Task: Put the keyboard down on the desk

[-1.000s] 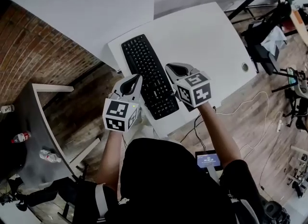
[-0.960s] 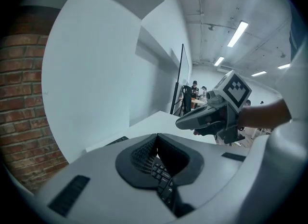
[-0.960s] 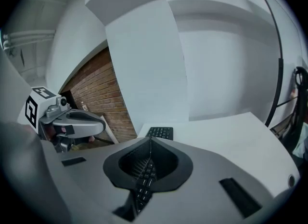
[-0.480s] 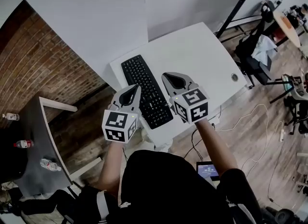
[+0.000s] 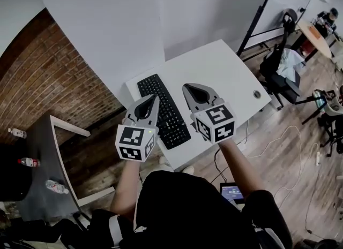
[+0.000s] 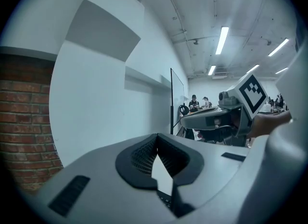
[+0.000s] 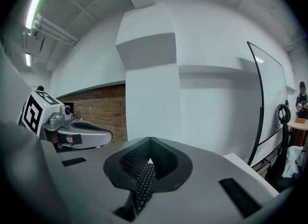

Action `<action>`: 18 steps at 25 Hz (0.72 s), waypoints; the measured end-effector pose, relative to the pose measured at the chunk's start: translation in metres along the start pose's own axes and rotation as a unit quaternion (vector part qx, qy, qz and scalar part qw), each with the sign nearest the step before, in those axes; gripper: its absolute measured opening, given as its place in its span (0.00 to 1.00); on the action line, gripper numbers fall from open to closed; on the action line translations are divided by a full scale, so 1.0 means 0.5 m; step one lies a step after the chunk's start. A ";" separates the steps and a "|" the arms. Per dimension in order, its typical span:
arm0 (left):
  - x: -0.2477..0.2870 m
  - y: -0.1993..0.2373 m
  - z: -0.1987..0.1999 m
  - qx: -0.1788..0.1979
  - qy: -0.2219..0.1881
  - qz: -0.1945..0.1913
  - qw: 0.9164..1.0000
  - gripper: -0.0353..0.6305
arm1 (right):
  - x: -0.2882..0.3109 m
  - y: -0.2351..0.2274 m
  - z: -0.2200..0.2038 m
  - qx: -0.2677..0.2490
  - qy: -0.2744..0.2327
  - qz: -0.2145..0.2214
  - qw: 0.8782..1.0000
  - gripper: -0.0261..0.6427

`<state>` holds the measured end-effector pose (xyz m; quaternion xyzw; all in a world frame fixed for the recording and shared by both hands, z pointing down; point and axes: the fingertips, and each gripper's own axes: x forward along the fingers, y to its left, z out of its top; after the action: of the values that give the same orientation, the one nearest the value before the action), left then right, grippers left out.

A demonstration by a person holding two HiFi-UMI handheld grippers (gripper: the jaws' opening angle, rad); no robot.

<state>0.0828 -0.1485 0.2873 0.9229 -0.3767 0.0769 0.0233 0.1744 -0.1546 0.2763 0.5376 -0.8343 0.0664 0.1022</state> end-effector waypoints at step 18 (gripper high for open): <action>-0.040 -0.020 0.085 0.018 -0.053 0.021 0.998 0.07 | -0.038 0.028 0.074 -0.016 -0.048 0.002 0.999 0.10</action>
<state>0.0809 -0.1319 0.2422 0.9179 -0.3949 0.0349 -0.0152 0.1657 -0.1400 0.2360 0.5367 -0.8404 0.0279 0.0706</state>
